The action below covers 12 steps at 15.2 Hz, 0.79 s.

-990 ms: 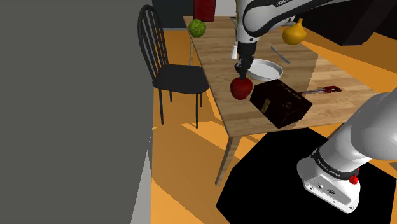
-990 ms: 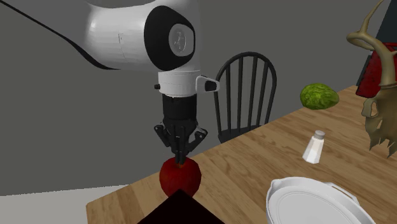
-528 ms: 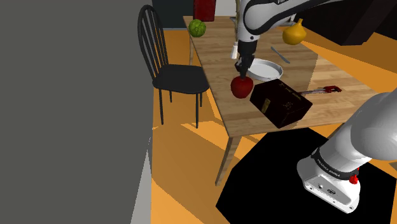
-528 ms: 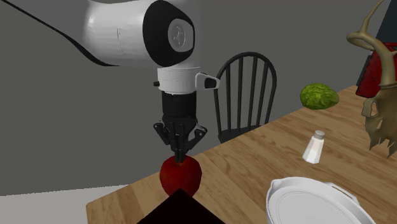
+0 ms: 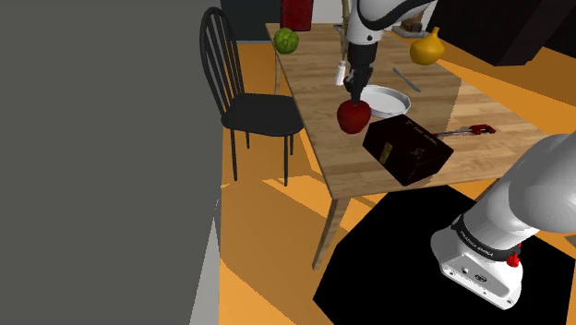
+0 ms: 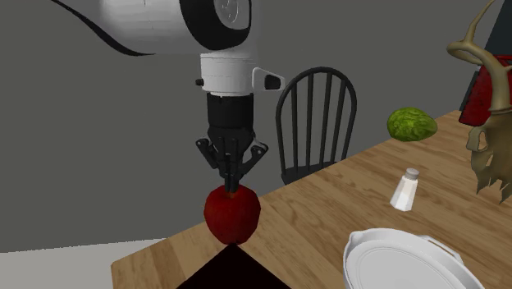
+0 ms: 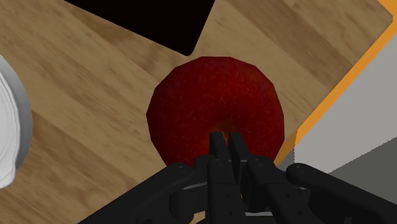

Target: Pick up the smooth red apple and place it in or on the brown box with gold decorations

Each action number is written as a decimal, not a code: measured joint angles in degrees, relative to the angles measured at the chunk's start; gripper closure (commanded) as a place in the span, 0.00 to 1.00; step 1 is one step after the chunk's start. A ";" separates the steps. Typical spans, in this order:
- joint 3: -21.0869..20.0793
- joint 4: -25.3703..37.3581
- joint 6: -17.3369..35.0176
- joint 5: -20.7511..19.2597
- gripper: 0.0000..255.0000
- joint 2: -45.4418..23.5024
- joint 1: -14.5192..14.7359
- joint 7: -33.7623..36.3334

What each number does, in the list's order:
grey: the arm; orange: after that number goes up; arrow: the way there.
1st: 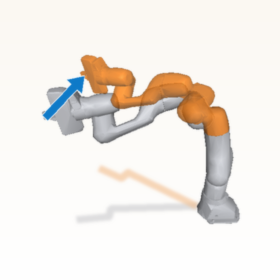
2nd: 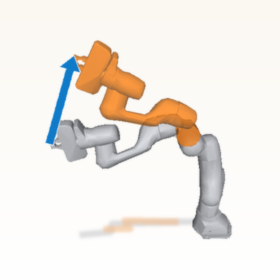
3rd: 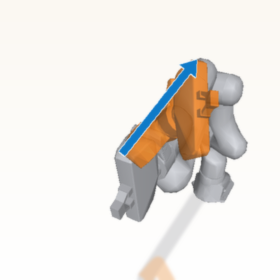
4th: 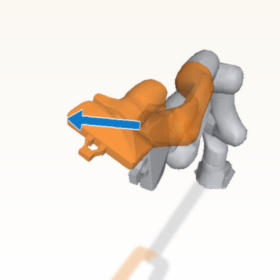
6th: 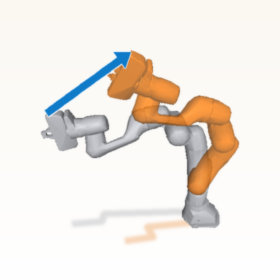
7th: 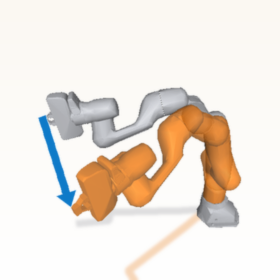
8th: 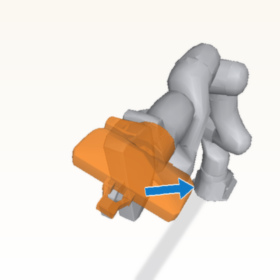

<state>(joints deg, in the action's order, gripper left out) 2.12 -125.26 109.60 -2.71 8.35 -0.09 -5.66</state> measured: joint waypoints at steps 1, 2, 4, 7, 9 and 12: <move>0.00 0.50 -0.93 -0.01 1.00 0.43 0.00 -0.03; 0.06 1.20 -1.74 -0.02 1.00 0.55 -0.06 -0.18; 0.01 2.25 -3.14 0.00 1.00 0.88 -0.02 -0.17; -0.08 3.95 -5.55 0.05 1.00 1.60 0.05 -0.12; -0.03 5.20 -7.08 0.03 1.00 1.88 0.00 -0.28; -0.06 7.45 -9.40 0.06 1.00 1.96 0.02 -0.35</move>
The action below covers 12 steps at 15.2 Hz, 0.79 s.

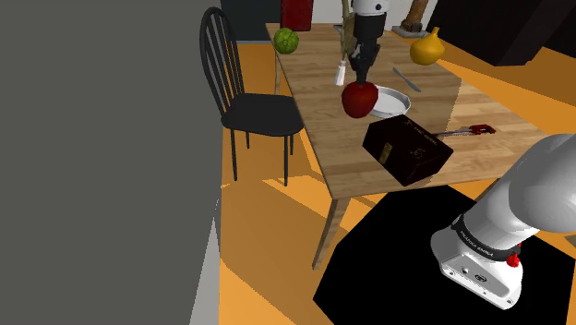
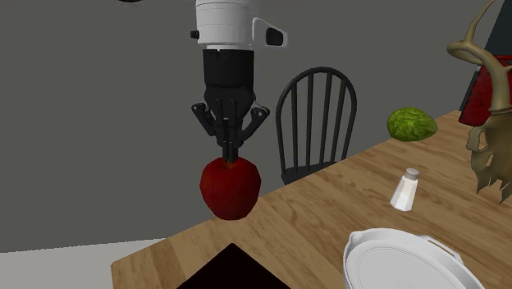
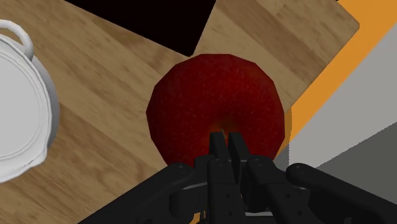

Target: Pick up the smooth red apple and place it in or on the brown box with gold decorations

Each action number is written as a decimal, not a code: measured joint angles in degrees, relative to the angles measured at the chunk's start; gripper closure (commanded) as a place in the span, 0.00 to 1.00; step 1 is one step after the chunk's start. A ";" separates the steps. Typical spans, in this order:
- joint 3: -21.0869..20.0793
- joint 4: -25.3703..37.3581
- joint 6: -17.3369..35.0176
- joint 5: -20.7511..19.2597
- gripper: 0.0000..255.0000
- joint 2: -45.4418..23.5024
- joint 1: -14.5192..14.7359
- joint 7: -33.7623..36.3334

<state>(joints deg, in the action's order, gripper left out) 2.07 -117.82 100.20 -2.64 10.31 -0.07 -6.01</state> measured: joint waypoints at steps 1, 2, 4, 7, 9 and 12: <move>-0.03 0.59 -0.73 0.01 1.00 0.14 0.02 0.02; -0.03 1.33 -1.49 0.01 1.00 0.16 0.02 -0.02; 0.00 2.62 -3.03 0.01 1.00 0.42 -0.01 -0.15; -0.01 4.79 -5.37 0.02 1.00 0.60 -0.01 -0.25; -0.06 6.47 -6.92 0.05 1.00 0.47 0.03 -0.23; 0.05 7.82 -9.02 -0.03 1.00 1.19 -0.07 -0.53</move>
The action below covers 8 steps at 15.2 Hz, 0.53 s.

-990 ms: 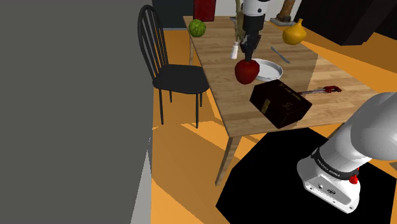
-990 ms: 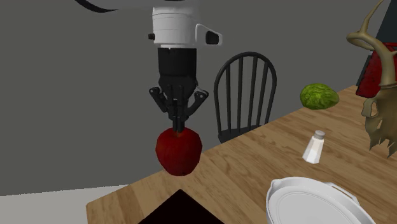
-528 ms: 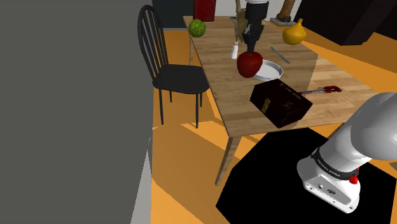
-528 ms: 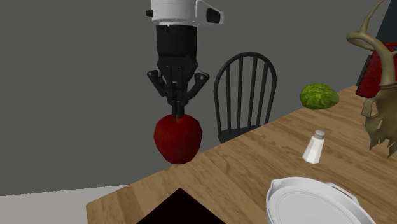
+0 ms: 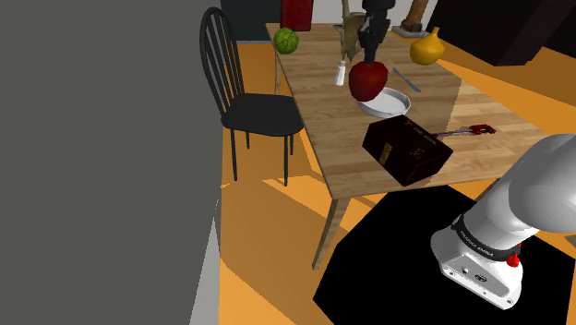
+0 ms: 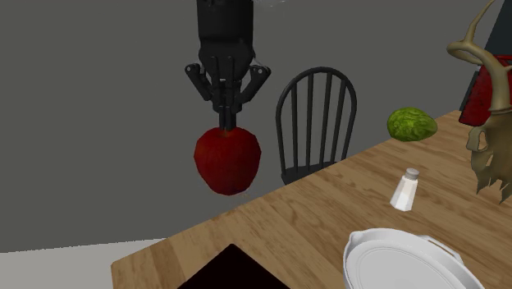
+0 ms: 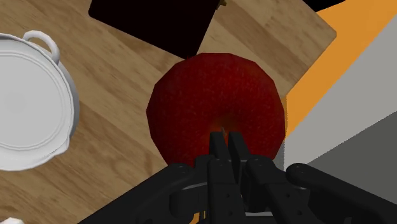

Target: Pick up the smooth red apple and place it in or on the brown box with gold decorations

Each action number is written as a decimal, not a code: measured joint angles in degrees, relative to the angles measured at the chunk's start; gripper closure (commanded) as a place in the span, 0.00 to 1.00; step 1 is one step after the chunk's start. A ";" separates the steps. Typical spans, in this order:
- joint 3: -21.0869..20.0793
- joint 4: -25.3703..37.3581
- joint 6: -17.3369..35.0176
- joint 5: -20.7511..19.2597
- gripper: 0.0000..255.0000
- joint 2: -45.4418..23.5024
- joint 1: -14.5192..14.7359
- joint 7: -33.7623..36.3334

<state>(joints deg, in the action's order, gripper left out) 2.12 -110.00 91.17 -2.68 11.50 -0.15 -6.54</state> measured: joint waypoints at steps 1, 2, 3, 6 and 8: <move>0.14 -1.06 -0.58 -0.12 1.00 1.64 -0.12 -0.25; 0.40 -2.25 -0.97 -0.31 1.00 3.27 -0.33 -0.70; 0.70 -3.30 -1.71 -0.54 1.00 5.09 -0.56 -1.22; 1.49 -5.98 -3.98 -1.24 1.00 10.15 -1.18 -2.54; 2.10 -8.26 -6.01 -1.86 1.00 14.55 -1.66 -3.60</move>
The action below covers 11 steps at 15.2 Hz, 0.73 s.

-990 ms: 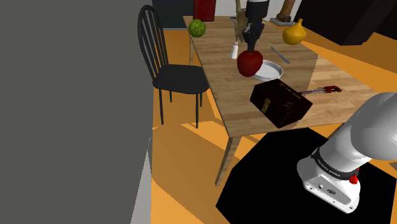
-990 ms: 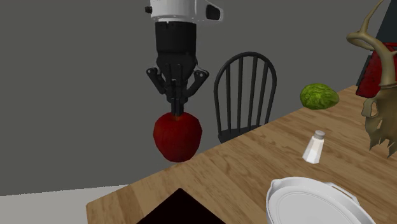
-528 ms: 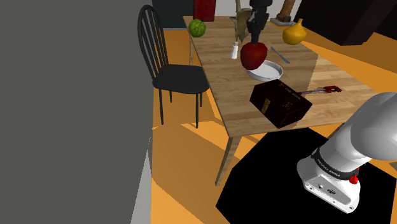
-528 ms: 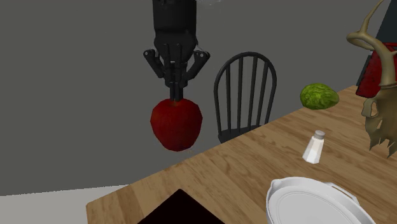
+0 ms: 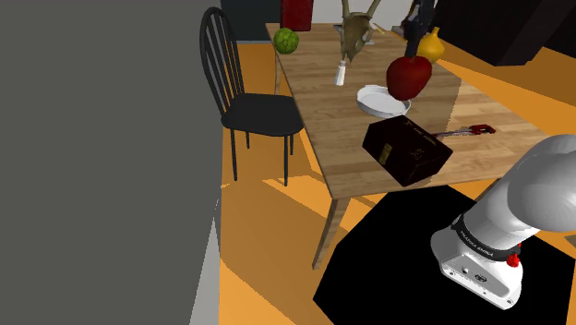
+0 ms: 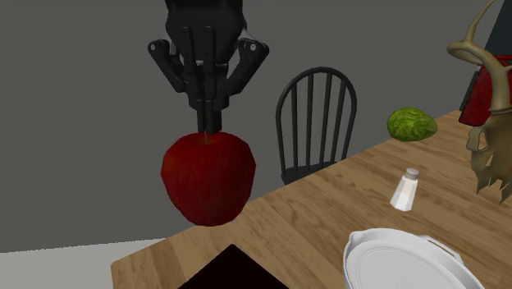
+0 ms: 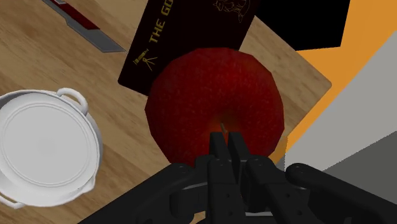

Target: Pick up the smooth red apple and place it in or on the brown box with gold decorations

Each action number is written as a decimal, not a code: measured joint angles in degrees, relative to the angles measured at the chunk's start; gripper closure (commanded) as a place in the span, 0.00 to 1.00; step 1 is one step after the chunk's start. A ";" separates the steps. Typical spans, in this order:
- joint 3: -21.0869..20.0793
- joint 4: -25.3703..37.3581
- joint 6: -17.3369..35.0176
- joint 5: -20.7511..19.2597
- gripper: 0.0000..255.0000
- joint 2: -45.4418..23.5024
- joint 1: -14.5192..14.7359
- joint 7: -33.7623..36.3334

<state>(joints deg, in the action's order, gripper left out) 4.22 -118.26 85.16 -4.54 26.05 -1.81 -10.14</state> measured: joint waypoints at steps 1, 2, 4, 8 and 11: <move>0.22 -0.27 -0.99 -0.23 1.00 1.27 -0.17 -0.40; 0.70 -1.20 -1.86 -0.69 1.00 3.09 -0.49 -1.15; 1.46 -2.22 -3.84 -1.48 1.00 6.24 -1.03 -2.40; 2.38 -4.24 -6.01 -2.55 1.00 10.54 -1.70 -3.90; 2.52 -6.95 -4.35 -2.71 1.00 11.54 -1.79 -3.83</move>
<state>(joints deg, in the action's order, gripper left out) 6.73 -125.21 80.81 -7.25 37.60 -3.60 -13.97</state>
